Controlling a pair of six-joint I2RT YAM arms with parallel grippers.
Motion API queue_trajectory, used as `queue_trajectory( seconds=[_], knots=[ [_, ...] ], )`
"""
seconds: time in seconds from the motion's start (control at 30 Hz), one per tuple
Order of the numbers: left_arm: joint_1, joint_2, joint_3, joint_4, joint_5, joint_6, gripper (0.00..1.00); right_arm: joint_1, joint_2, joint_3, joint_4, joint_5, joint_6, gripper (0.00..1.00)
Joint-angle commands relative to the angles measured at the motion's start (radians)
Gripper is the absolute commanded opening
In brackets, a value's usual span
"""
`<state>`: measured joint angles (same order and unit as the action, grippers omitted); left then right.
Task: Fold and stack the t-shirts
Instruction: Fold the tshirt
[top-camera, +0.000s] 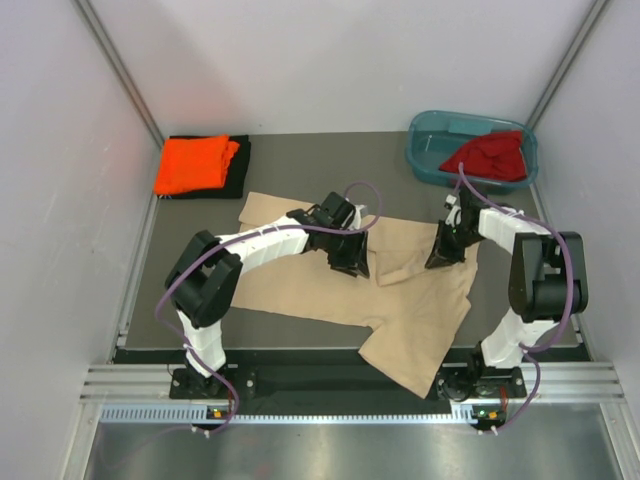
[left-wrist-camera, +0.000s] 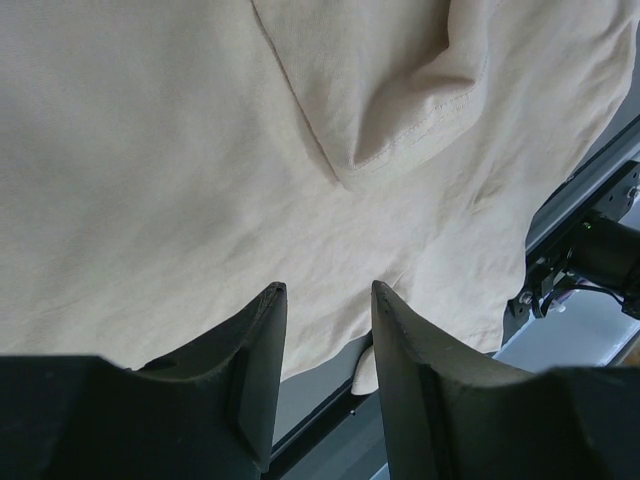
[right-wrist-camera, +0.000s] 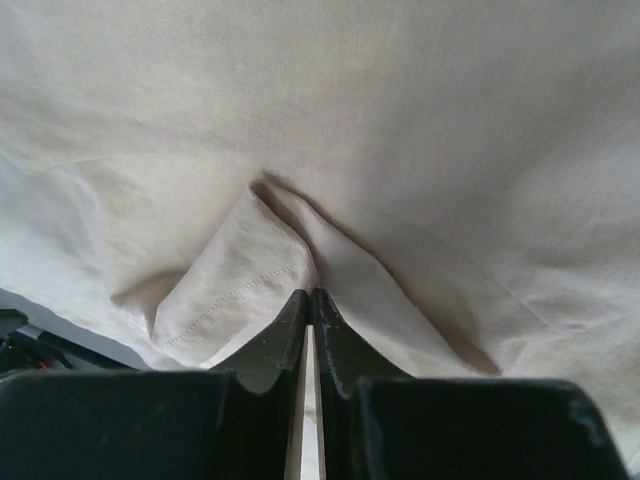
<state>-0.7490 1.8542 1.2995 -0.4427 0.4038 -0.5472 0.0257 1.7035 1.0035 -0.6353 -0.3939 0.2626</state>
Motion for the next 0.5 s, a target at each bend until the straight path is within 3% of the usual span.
queue_trajectory(
  seconds=[0.0, 0.2, 0.47],
  knots=[
    [0.007, -0.046, -0.002, 0.047, 0.018, 0.009, 0.44, 0.010, -0.050, 0.049, -0.065, -0.011, 0.009, 0.03],
    [0.007, -0.049, -0.005, 0.061, 0.024, 0.030, 0.48, 0.010, -0.180, 0.060, -0.207, -0.055, 0.134, 0.00],
    [-0.049, -0.099, -0.066, 0.130, -0.086, 0.151, 0.52, 0.002, -0.289, -0.057, -0.150, -0.184, 0.386, 0.00]
  ],
)
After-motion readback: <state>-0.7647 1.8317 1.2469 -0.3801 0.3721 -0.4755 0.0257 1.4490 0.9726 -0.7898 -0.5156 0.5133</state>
